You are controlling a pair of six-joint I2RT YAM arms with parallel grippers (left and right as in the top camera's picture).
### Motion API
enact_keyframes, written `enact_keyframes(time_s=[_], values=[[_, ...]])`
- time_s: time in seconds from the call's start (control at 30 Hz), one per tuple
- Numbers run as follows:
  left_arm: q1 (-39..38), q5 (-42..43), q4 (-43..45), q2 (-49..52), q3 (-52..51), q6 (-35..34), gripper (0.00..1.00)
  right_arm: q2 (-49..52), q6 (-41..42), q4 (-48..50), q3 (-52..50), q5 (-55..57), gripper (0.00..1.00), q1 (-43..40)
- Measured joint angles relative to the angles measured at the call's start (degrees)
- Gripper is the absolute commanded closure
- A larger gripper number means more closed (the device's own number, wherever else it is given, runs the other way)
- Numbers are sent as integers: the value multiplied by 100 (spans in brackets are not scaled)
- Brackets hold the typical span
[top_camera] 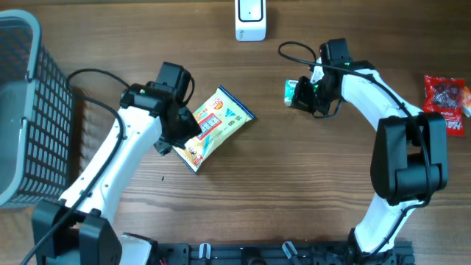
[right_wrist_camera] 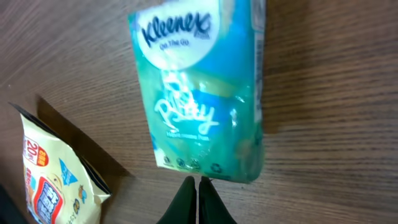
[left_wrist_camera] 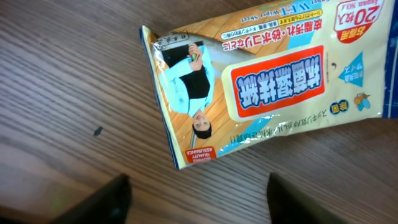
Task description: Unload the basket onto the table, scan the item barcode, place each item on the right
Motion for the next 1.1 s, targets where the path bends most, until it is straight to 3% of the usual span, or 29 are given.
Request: enact_keyframes(time_s=[0.13,0.33,0.5,0.77,0.9,1.1], values=[[-55,0,308,4,-216,0,59,0,-2,238,210,28,96,0],[-63,98,560,4,-361,2,63,0,92,555,225,313,96,2],[-63,105,575,4,-378,4,63,35,369,638,125,977,96,2],[-63,105,518,4,-378,4,62,269,404,450,83,833,96,-31],[-63,105,511,4,-378,4,62,-105,297,-11,39,828,96,-31],[-63,105,662,4,-387,2,62,-966,177,131,39,846,96,-31]])
